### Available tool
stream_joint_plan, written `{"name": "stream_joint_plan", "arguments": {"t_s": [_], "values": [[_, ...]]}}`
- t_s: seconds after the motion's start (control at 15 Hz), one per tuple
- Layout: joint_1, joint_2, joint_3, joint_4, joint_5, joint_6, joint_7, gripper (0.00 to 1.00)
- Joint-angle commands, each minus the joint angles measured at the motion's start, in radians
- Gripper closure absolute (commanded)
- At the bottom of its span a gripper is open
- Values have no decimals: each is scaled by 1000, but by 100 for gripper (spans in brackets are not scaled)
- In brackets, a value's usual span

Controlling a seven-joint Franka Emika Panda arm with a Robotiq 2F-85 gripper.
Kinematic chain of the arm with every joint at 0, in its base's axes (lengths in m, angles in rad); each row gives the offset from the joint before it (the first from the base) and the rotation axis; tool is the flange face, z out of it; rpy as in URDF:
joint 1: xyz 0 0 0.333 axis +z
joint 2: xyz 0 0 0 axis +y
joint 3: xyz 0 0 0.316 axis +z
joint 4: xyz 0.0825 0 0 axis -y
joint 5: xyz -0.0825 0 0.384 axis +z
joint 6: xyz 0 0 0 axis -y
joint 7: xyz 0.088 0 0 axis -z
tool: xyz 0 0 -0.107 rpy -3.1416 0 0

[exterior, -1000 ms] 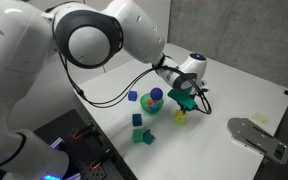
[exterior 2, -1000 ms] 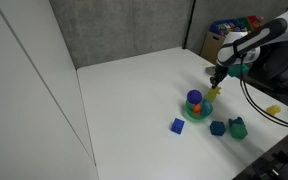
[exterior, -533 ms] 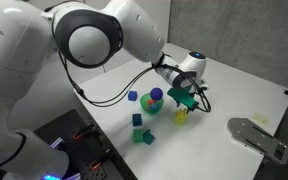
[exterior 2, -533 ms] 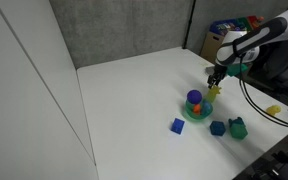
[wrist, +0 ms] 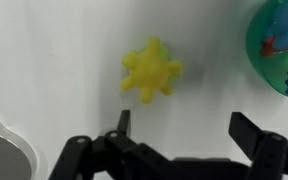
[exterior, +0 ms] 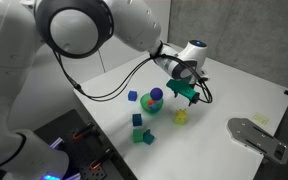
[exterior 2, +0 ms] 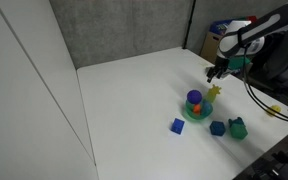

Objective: Put the yellow block on the right side of the table and put the yellow toy on the left on top of the yellow block

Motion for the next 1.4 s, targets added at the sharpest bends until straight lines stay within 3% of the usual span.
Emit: {"name": "stream_joint_plan", "arguments": {"t_s": [0.0, 0.8, 1.33], "values": [[0, -146, 8, -122, 10, -62, -20, 1], [107, -573, -67, -568, -110, -193, 92, 0], [129, -894, -69, -744, -134, -336, 174, 0]]}}
